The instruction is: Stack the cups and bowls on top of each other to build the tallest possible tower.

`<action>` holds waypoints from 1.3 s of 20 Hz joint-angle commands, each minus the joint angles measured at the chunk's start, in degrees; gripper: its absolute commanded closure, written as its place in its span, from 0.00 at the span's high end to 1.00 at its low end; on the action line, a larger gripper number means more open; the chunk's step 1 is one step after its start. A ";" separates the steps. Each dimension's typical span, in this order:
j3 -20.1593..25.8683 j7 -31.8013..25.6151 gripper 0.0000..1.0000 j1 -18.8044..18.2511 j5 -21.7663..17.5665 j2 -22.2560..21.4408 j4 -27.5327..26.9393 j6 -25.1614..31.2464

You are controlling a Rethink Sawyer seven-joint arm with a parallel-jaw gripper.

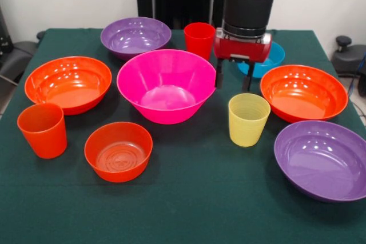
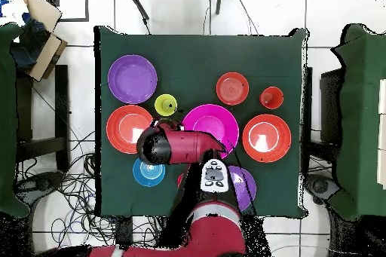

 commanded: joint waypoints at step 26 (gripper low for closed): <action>-1.73 5.41 1.00 1.31 -1.90 2.34 0.46 -1.29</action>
